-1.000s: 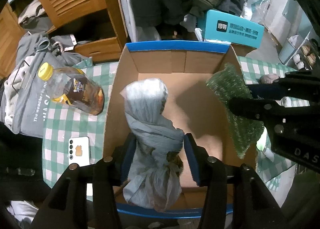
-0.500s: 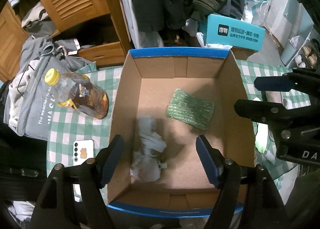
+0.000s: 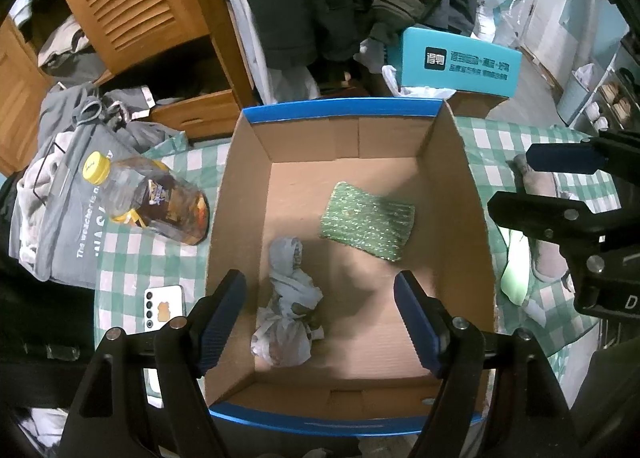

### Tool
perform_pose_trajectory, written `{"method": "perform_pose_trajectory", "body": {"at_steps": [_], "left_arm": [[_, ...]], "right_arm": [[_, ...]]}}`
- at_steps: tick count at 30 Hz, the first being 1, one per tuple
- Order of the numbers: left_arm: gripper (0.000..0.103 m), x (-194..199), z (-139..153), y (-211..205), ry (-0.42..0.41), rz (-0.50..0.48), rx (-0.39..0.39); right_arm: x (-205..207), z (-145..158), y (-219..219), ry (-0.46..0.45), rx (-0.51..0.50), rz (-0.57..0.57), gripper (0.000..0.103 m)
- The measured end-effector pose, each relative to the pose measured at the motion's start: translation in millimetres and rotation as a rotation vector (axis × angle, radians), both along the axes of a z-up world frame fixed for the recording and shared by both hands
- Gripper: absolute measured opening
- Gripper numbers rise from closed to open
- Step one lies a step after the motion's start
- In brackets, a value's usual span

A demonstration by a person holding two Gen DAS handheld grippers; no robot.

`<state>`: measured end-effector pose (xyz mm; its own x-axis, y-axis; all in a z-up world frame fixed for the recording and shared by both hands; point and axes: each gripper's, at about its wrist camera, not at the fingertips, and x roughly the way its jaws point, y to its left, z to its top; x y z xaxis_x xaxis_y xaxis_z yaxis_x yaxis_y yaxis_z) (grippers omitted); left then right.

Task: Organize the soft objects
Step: 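Withdraw both open tools from the box back over the table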

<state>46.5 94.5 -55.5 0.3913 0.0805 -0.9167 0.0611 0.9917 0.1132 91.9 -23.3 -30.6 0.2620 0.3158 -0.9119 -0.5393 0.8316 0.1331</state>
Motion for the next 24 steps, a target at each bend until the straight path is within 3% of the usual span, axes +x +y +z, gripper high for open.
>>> {"method": "perform_pose_trajectory", "body": {"at_steps": [24], "left_arm": [[0.080, 3, 7, -50, 0.001, -0.078, 0.000]], "right_arm": [[-10, 10, -68, -0.018, 0.014, -0.077, 0.061]]}}
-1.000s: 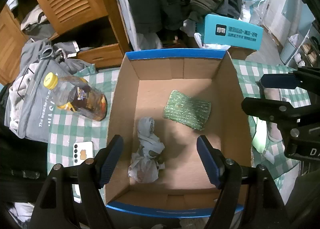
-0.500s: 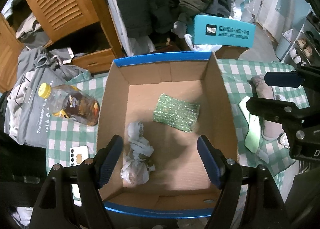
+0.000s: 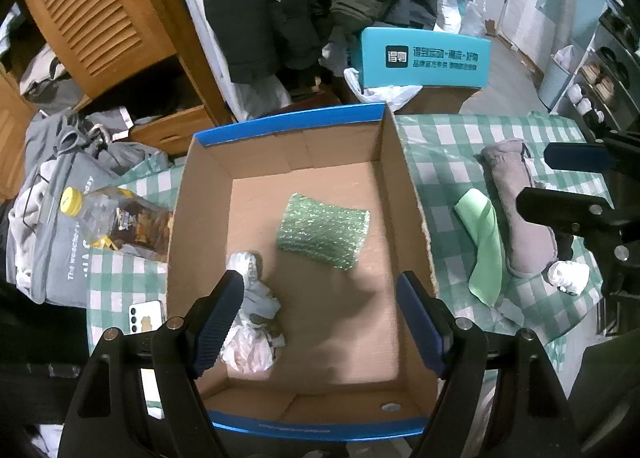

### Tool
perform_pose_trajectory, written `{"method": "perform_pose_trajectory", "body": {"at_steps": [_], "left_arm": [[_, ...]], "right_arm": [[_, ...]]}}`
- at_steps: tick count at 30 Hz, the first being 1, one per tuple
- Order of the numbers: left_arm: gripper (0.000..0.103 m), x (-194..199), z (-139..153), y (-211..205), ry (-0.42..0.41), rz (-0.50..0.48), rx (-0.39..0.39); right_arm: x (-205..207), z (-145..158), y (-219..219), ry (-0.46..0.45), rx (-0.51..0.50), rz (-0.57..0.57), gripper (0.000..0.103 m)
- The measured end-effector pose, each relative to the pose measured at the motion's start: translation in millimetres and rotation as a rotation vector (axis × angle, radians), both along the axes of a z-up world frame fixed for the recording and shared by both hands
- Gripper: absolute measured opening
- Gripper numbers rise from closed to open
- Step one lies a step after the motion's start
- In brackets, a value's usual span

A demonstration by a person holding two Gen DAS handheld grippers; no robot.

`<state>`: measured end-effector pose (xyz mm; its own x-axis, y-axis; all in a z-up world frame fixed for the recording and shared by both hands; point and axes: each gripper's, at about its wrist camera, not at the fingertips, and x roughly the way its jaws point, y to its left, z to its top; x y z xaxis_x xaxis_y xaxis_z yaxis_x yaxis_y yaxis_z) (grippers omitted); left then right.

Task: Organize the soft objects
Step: 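Withdraw both open tools from the box back over the table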

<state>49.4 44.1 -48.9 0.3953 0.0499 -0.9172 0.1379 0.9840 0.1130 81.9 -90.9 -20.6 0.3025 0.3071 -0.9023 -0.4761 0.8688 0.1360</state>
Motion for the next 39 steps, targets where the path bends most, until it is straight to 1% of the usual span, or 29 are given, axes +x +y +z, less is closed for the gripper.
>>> {"method": "perform_pose_trajectory", "body": {"at_steps": [7, 17, 25, 33, 39], "left_arm": [[0.080, 1, 2, -17, 0.003, -0.022, -0.013], [0.080, 0, 1, -50, 0.011, -0.082, 0.007], [0.080, 1, -2, -69, 0.024, -0.107, 0.009], [0.080, 1, -7, -90, 0.044, -0.138, 0.000], [0.080, 0, -17, -107, 0.071, -0.161, -0.010]], "right_arm": [[-2, -2, -32, 0.001, -0.005, -0.043, 0.062], [-7, -3, -78, 0.001, 0.002, -0.109, 0.062], [-11, -3, -108, -0.002, 0.000, -0.149, 0.062], [-17, -11, -134, 0.009, -0.008, -0.177, 0.062], [-21, -24, -154, 0.034, -0.015, -0.203, 0.062]]}}
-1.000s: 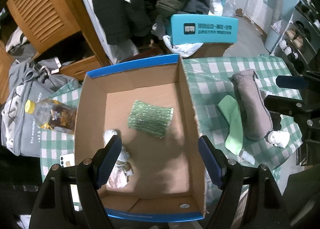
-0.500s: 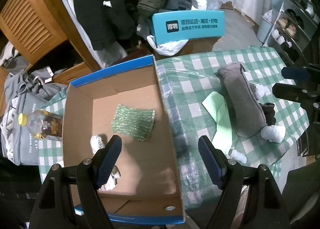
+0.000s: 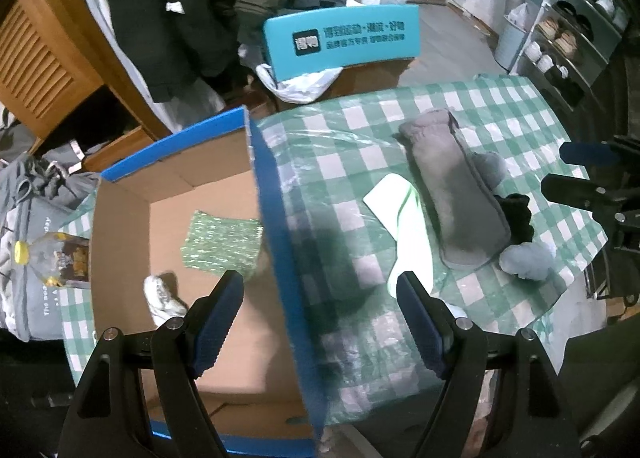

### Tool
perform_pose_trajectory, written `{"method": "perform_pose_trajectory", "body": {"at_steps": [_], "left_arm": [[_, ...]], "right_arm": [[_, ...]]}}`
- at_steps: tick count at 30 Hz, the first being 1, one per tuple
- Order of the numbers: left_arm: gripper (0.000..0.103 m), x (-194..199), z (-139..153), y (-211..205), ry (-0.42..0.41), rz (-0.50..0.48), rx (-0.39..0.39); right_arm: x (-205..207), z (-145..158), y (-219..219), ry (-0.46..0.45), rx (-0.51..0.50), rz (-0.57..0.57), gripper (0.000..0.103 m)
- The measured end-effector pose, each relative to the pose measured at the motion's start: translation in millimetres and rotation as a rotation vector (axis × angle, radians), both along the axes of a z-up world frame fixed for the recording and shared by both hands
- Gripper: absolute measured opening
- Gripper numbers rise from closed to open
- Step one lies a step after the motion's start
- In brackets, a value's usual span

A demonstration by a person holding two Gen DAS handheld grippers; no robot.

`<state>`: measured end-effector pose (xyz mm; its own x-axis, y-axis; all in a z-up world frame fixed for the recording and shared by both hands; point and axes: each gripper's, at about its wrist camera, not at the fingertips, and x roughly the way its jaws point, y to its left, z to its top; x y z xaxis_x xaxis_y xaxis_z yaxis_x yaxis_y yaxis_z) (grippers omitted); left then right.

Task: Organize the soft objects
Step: 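Withdraw both open tools from the box back over the table, then lower the right tool onto the pale blue sock while the left tool approaches the light green cloth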

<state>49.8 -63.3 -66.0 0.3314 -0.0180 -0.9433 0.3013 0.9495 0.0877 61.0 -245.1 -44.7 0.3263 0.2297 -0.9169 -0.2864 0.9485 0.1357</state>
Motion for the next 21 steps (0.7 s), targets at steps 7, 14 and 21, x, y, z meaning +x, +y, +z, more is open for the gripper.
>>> {"method": "perform_pose_trajectory", "body": {"at_steps": [7, 14, 21], "left_arm": [[0.080, 3, -14, -17, 0.029, -0.011, 0.001], [0.080, 1, -26, -33, 0.048, -0.026, 0.012], [0.080, 0, -41, -44, 0.077, -0.038, 0.003]], "right_arm": [[-6, -17, -23, 0.028, -0.002, -0.030, 0.062], [-13, -40, -42, 0.072, -0.013, -0.047, 0.062], [-20, -59, -51, 0.106, -0.023, -0.053, 0.062]]}}
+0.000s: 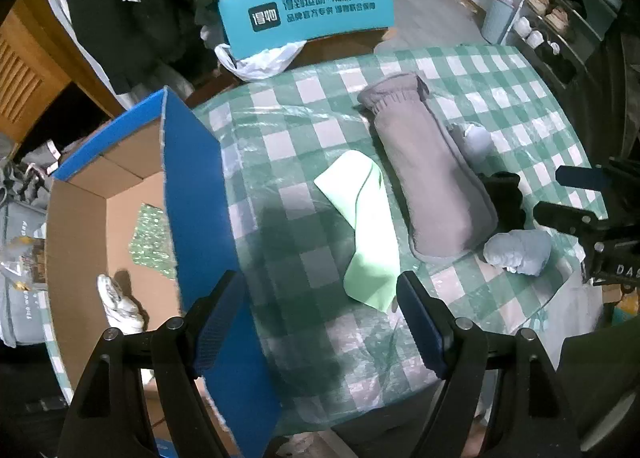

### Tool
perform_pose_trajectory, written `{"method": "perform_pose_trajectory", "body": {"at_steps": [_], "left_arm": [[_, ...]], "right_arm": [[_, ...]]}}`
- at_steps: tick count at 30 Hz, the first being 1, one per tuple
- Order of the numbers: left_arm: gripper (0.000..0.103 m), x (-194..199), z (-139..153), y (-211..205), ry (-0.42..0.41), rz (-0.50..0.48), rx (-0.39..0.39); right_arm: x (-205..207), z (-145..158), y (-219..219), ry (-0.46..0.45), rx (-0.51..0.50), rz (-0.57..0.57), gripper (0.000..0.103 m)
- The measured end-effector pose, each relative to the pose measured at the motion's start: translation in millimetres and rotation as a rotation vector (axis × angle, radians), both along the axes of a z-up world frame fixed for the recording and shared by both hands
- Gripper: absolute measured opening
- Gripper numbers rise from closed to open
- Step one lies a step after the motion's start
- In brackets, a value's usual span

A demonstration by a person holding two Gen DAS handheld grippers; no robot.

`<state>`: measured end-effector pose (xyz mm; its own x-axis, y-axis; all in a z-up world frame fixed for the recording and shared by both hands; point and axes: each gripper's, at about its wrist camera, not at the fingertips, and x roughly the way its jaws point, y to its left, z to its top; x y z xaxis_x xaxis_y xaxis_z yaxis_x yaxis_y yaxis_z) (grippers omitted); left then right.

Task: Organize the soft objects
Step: 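Lower the right tool onto the pale blue sock while the left tool approaches the light green cloth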

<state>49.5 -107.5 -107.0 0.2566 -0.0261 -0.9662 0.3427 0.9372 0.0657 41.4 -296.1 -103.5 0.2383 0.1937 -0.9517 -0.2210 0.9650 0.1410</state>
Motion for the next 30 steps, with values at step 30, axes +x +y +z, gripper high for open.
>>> {"method": "perform_pose_trajectory", "body": {"at_steps": [30], "left_arm": [[0.080, -3, -50, -23, 0.070, -0.028, 0.015]], "right_arm": [[-14, -78, 4, 0.147, -0.100, 0.092, 0.062]]}}
